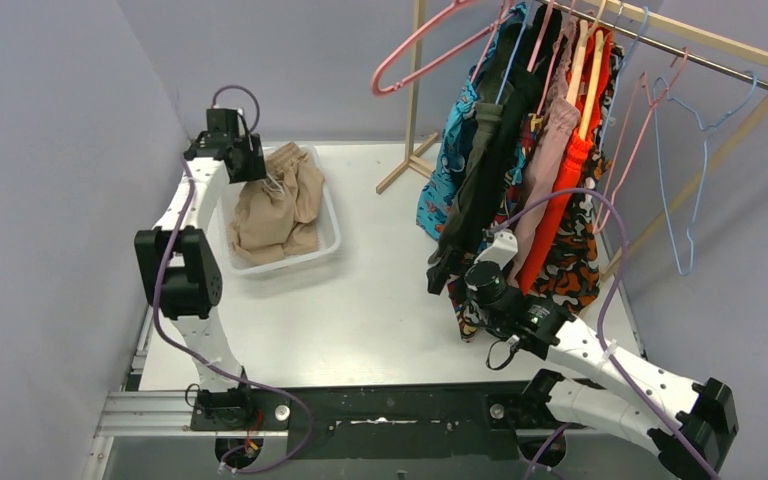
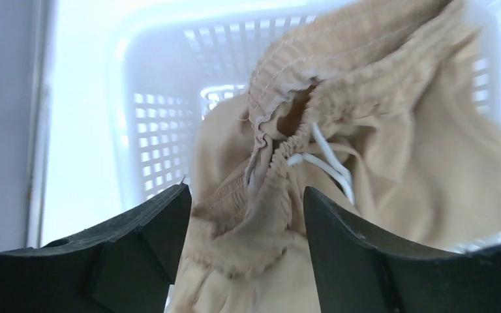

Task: Remove the shorts from the hanger
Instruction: Place the shorts in the basket, then move the clothes rod to the corner of the board.

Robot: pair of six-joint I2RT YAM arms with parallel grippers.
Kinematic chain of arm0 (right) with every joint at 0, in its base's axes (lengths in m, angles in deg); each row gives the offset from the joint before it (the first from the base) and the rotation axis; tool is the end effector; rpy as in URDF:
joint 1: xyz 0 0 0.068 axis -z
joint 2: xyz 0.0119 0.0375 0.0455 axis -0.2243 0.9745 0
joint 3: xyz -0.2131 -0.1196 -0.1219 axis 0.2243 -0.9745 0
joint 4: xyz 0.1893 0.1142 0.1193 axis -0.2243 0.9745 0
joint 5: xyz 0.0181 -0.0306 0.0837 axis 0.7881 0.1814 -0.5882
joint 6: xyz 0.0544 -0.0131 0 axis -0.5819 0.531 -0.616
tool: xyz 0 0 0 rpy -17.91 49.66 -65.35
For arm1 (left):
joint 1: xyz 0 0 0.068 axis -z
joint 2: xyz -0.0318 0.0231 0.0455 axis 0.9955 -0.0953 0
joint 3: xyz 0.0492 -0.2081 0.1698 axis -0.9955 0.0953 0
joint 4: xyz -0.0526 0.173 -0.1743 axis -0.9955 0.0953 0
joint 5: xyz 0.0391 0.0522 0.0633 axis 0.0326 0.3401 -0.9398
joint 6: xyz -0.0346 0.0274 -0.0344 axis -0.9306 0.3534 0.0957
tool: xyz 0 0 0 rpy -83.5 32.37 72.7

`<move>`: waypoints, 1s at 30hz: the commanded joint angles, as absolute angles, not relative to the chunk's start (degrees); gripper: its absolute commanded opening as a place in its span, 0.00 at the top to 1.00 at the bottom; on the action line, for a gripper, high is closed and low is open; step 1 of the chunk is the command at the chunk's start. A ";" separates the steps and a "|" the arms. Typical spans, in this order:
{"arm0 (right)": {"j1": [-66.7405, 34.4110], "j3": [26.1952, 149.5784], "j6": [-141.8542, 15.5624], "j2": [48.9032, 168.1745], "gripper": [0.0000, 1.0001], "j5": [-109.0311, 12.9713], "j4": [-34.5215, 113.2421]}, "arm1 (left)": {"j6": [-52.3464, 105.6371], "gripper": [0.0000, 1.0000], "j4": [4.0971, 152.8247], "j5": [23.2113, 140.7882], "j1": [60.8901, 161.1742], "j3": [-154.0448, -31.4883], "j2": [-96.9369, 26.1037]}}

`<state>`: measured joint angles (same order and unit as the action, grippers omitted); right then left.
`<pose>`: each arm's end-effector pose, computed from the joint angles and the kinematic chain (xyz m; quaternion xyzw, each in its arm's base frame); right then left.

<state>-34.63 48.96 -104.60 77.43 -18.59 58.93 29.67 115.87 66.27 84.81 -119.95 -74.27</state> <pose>0.1341 0.1258 0.2600 0.0947 0.8641 0.2339 0.4354 0.4418 0.0028 0.2660 -0.0898 0.9343 0.0350 0.3433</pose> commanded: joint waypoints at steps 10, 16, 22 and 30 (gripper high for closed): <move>-34.41 50.68 -106.33 76.66 0.02 -17.88 57.03 | 27.05 0.29 101.91 80.94 94.98 -116.25 -59.20; -34.33 50.05 -106.76 74.75 0.02 -17.10 57.36 | 21.59 0.27 87.14 90.05 100.60 -110.42 -64.17; -34.32 49.88 -107.12 74.13 0.02 -16.89 58.13 | 23.64 0.27 84.02 89.86 106.07 -118.24 -75.98; -34.39 50.75 -106.88 74.15 0.02 -16.61 58.37 | 26.27 0.35 87.07 85.78 107.35 -134.26 -94.48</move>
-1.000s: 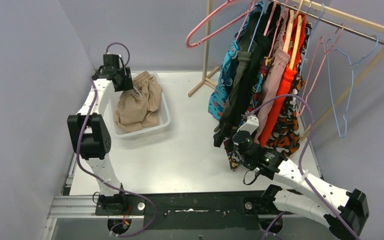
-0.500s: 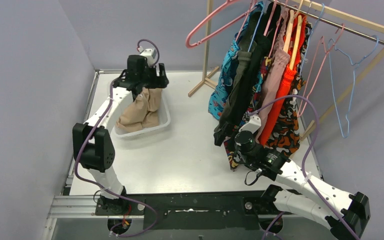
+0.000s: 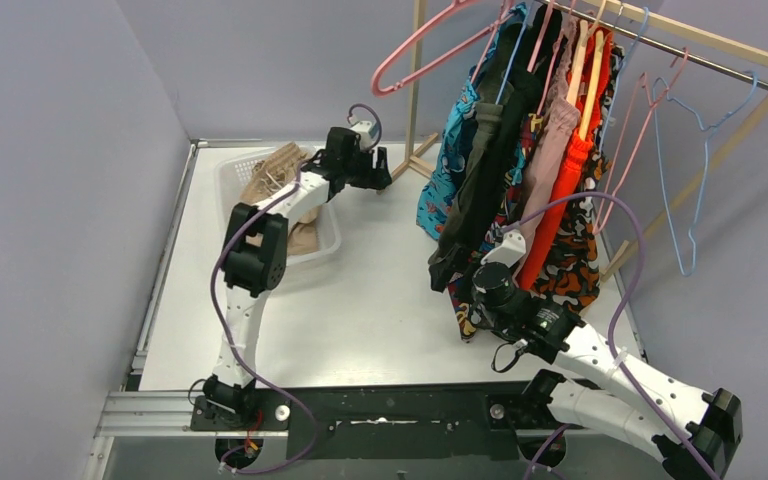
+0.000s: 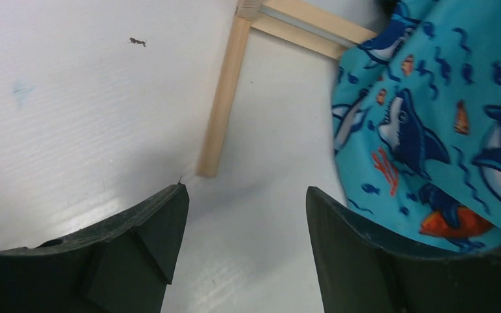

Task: Remove the shorts from the hanger
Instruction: Move the clothes rod to the corner of the board.

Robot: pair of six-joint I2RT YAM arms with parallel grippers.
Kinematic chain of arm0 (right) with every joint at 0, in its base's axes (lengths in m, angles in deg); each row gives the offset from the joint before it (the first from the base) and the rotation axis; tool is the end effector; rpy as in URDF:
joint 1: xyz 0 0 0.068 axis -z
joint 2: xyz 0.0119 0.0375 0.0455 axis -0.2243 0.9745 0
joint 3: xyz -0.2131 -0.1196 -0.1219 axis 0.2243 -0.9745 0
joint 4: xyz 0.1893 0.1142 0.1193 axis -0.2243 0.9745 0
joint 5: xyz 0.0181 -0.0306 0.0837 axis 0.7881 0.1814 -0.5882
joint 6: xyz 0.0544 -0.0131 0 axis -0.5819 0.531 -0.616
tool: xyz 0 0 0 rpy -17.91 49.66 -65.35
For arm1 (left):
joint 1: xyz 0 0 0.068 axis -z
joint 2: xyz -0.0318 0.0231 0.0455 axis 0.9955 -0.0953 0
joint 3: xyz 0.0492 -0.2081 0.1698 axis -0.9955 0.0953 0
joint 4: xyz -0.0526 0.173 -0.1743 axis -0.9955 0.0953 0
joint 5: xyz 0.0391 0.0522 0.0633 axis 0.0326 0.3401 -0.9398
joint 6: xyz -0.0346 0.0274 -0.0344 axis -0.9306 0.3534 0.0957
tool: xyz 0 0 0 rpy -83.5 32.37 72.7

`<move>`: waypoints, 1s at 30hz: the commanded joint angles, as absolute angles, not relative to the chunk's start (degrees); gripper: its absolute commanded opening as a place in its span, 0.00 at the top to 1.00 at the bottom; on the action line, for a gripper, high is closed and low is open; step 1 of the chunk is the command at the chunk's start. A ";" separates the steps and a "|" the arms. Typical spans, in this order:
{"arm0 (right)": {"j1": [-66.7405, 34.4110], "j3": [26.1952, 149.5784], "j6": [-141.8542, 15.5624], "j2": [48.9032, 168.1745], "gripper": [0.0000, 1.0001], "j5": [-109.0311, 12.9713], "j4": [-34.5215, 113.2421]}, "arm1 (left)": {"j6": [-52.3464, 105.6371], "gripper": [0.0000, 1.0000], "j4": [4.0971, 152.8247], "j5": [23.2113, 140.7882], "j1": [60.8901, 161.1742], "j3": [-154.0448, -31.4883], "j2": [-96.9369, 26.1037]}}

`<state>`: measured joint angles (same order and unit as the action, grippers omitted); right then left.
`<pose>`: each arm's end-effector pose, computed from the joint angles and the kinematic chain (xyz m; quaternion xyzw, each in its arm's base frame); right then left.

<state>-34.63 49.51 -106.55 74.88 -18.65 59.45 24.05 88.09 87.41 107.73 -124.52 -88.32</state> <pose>0.1295 0.1208 0.2695 0.1126 0.8517 0.2576 0.4422 0.4709 -0.2118 0.2200 0.1258 0.8608 -0.2530 0.4233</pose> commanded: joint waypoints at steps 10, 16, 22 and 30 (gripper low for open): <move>-34.19 50.63 -106.67 73.18 0.02 -15.92 60.99 | 35.14 0.48 94.29 80.06 109.32 -148.12 -106.09; -34.14 50.55 -106.44 73.11 0.01 -15.34 60.74 | 37.24 0.53 95.18 82.75 110.54 -148.56 -108.32; -34.15 52.42 -106.20 74.34 0.02 -15.42 62.69 | 33.82 0.74 98.41 76.26 110.65 -150.48 -111.34; -34.15 51.90 -108.85 74.35 0.02 -15.84 62.82 | 24.55 1.00 101.92 69.03 108.39 -149.23 -110.67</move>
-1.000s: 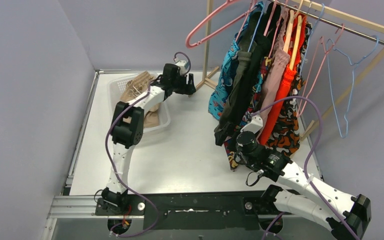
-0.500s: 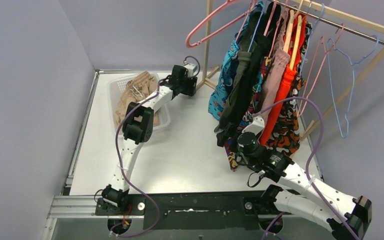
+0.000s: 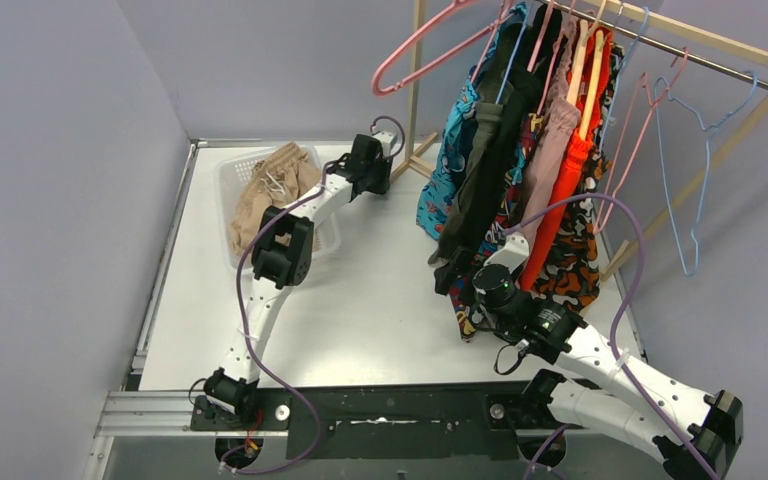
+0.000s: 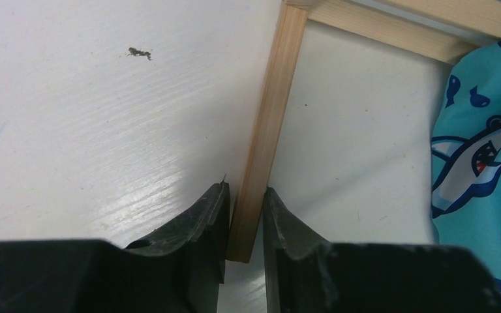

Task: Remove the shorts from the hanger
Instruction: Move the clothes rod to the corner of the board.

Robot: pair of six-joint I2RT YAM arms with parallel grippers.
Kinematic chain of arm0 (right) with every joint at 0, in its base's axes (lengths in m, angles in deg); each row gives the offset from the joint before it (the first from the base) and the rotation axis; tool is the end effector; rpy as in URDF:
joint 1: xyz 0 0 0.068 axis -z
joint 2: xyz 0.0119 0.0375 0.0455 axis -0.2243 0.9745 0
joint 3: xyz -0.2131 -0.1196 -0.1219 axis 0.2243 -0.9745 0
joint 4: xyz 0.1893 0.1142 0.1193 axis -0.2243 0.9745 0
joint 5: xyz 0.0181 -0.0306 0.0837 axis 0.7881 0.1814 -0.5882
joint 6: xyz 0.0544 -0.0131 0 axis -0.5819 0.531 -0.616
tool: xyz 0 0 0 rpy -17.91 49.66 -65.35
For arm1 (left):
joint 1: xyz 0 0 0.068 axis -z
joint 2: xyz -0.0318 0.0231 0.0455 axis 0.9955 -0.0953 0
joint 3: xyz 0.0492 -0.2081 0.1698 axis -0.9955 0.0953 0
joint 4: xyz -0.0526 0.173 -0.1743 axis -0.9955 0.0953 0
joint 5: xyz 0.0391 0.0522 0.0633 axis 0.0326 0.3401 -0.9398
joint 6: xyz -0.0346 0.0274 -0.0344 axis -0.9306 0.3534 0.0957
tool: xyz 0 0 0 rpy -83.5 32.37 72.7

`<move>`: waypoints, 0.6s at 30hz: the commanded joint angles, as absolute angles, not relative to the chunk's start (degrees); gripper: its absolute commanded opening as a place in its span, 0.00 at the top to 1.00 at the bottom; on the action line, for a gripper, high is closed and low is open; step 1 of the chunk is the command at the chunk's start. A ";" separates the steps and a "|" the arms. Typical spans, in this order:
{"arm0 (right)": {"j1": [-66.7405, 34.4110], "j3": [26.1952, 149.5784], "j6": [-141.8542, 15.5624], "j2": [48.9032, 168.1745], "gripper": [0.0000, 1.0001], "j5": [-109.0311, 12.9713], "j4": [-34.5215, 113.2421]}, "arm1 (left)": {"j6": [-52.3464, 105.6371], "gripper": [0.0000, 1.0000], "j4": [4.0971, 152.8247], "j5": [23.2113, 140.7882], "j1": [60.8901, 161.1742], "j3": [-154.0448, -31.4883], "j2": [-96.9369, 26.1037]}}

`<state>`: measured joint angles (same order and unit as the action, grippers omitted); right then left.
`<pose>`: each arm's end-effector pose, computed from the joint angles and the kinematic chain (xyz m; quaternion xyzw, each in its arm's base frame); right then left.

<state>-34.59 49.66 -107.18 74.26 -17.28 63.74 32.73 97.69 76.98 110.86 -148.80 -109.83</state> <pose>0.1260 0.1155 0.2653 0.1183 0.8635 0.2304 0.4328 0.5150 -0.2573 0.1456 0.1749 0.8842 -0.1430 0.4089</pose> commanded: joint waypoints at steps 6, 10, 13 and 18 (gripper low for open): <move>-34.22 51.80 -108.94 74.22 0.02 -16.28 62.67 | 16.84 1.00 99.89 65.57 105.06 -139.14 -104.22; -34.28 51.74 -108.64 74.04 0.02 -16.34 62.67 | 13.37 1.00 96.91 64.16 103.06 -130.98 -98.69; -34.26 51.39 -108.63 73.76 0.02 -16.25 62.46 | 11.01 1.00 95.07 63.59 102.39 -124.28 -95.06; -34.31 51.23 -108.54 73.45 0.02 -16.67 62.05 | 3.16 1.00 92.93 58.99 101.56 -115.85 -89.84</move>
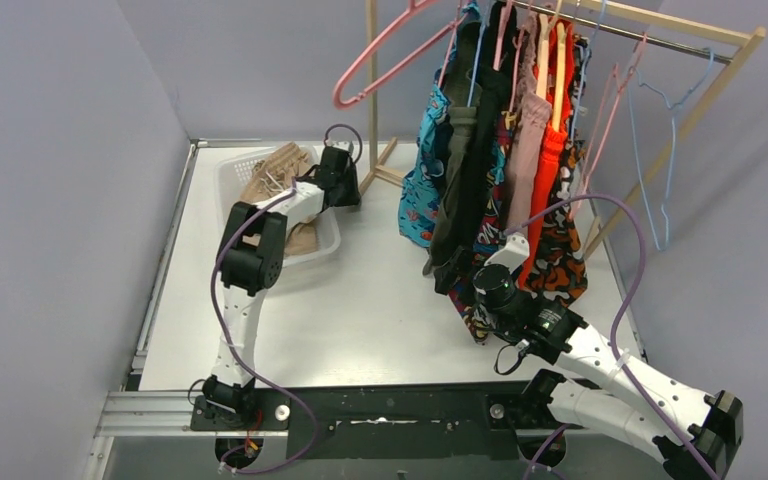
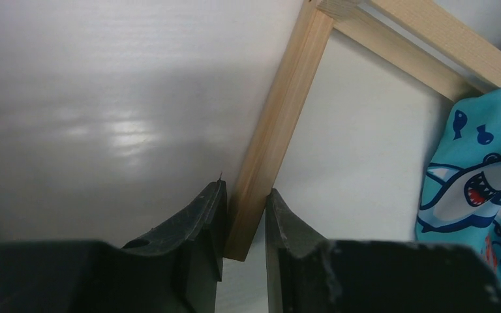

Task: Remove the shorts from the hanger
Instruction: Move the clothes rod to the corner of the board.

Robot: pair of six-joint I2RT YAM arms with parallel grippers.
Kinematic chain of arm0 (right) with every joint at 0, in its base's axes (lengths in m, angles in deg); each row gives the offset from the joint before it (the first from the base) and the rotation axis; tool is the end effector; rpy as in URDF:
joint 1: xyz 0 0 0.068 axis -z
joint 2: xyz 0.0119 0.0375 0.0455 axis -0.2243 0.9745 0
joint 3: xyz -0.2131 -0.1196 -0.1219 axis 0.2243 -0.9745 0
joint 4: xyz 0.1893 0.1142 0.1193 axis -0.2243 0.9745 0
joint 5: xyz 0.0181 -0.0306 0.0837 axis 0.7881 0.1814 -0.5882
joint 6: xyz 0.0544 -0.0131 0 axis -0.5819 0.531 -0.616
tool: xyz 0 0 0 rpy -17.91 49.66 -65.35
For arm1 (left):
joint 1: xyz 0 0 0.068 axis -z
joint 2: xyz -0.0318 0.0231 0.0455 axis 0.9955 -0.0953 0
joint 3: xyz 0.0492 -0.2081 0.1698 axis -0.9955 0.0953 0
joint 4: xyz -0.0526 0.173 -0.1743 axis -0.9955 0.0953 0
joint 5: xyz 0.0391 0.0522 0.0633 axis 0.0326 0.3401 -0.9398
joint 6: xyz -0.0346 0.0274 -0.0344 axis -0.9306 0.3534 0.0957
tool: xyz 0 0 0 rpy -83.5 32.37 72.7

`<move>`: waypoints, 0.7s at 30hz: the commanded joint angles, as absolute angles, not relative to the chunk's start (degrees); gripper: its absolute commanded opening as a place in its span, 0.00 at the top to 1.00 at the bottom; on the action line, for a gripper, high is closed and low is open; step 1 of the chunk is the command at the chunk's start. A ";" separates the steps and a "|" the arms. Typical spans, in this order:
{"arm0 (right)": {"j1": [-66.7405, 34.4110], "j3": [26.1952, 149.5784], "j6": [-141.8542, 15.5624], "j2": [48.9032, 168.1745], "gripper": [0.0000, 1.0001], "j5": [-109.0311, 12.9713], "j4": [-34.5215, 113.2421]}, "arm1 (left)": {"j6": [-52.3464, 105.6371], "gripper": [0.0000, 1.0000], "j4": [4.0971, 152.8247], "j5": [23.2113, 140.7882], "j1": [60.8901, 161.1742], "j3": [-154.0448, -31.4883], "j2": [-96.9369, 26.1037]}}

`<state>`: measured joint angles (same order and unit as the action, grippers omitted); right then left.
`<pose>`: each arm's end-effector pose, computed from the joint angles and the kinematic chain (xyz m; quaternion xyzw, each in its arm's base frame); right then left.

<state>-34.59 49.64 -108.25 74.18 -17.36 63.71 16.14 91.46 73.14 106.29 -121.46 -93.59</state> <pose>0.1258 0.1154 0.2654 0.1262 0.8621 0.2354 0.4306 0.4765 -0.1898 0.1513 -0.0047 0.9191 -0.1425 0.3672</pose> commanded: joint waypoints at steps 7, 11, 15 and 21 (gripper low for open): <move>-34.54 51.30 -108.94 72.59 0.02 -17.04 62.82 | -11.73 1.00 92.67 55.58 98.43 -109.35 -85.21; -34.58 51.08 -109.56 72.02 0.02 -16.93 63.25 | -14.89 1.00 91.54 54.08 99.74 -107.91 -83.24; -34.52 52.42 -113.33 72.79 0.02 -13.66 68.38 | -14.28 1.00 91.30 54.12 103.19 -106.72 -81.81; -34.15 55.11 -119.64 74.87 0.02 -5.76 78.80 | -17.79 1.00 89.07 53.40 108.98 -100.04 -78.98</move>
<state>-34.59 51.63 -114.77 74.07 -12.90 72.61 -5.37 89.60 59.48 106.14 -104.23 -82.42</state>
